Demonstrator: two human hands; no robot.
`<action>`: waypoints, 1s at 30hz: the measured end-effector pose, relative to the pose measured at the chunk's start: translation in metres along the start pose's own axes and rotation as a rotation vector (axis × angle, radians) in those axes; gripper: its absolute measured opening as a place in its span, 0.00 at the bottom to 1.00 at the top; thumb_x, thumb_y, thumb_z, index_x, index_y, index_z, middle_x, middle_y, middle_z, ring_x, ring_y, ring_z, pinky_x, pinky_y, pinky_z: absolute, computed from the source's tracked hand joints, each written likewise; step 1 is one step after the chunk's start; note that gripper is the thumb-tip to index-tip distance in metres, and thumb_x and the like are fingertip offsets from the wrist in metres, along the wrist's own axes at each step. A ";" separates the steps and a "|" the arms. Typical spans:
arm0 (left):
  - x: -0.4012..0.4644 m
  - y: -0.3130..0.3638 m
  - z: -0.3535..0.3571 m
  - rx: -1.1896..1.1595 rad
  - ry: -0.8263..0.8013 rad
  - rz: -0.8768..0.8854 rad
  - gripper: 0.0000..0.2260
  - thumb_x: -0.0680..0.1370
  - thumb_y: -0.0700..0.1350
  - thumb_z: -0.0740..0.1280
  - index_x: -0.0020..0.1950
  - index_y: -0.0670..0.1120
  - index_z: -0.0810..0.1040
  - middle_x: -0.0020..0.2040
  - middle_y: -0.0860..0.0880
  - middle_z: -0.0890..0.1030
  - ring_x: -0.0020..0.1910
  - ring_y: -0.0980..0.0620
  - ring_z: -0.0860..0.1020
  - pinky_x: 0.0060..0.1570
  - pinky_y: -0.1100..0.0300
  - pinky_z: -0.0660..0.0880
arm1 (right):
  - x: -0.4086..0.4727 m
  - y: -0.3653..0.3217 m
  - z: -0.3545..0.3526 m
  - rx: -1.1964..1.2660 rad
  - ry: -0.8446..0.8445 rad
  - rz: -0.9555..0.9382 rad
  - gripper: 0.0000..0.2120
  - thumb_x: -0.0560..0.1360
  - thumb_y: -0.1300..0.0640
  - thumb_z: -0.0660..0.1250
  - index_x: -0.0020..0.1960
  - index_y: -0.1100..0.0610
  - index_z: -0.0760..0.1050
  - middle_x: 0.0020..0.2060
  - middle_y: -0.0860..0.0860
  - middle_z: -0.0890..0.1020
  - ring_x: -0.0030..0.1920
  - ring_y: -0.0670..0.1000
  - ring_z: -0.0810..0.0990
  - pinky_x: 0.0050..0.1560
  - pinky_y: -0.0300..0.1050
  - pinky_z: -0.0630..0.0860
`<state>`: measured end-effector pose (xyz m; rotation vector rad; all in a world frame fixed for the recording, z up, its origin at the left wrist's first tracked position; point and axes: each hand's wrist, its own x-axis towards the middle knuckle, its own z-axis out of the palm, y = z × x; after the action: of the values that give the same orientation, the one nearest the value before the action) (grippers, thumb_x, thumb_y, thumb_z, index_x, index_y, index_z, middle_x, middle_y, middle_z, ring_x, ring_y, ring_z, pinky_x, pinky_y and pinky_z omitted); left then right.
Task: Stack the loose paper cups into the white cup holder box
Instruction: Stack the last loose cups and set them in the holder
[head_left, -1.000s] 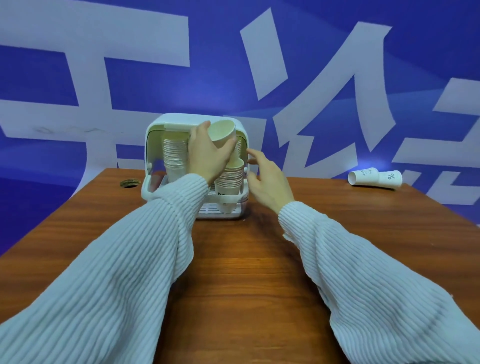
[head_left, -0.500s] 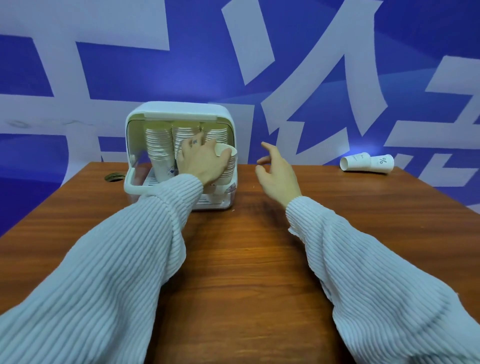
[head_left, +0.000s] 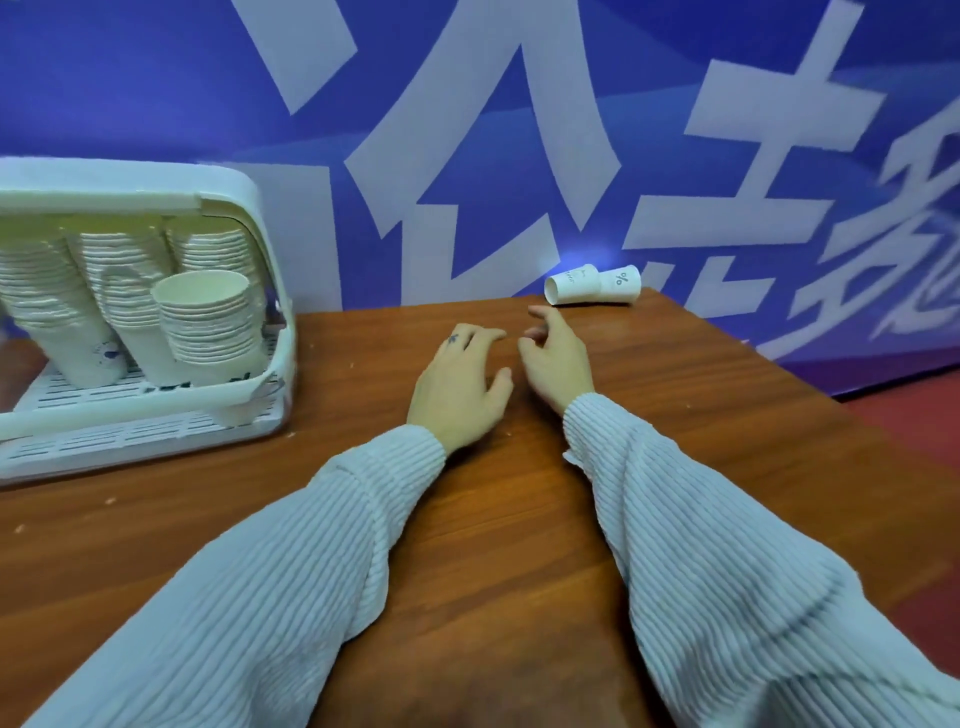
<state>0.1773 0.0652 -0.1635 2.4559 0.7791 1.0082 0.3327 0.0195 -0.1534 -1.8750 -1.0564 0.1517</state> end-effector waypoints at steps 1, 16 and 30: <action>0.007 0.003 0.012 -0.035 -0.030 -0.034 0.21 0.81 0.51 0.66 0.74 0.51 0.72 0.70 0.53 0.71 0.62 0.55 0.75 0.58 0.55 0.75 | 0.009 0.010 -0.007 -0.006 0.020 0.027 0.23 0.81 0.56 0.64 0.75 0.49 0.69 0.57 0.46 0.80 0.54 0.45 0.79 0.60 0.48 0.77; 0.072 0.007 0.097 -0.122 -0.196 -0.255 0.26 0.78 0.66 0.62 0.75 0.60 0.67 0.68 0.59 0.71 0.62 0.55 0.77 0.62 0.44 0.76 | 0.190 0.133 -0.073 -0.097 0.282 0.240 0.20 0.78 0.58 0.63 0.70 0.52 0.75 0.67 0.54 0.75 0.53 0.50 0.79 0.54 0.46 0.76; 0.070 0.012 0.093 -0.094 -0.159 -0.251 0.25 0.79 0.63 0.63 0.75 0.60 0.67 0.66 0.61 0.71 0.57 0.61 0.76 0.59 0.49 0.76 | 0.217 0.144 -0.069 0.086 0.456 0.270 0.06 0.76 0.63 0.62 0.51 0.55 0.74 0.46 0.46 0.77 0.45 0.47 0.75 0.43 0.38 0.69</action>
<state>0.2908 0.0868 -0.1836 2.2566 0.9345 0.7307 0.5888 0.1034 -0.1602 -1.8486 -0.4797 -0.0738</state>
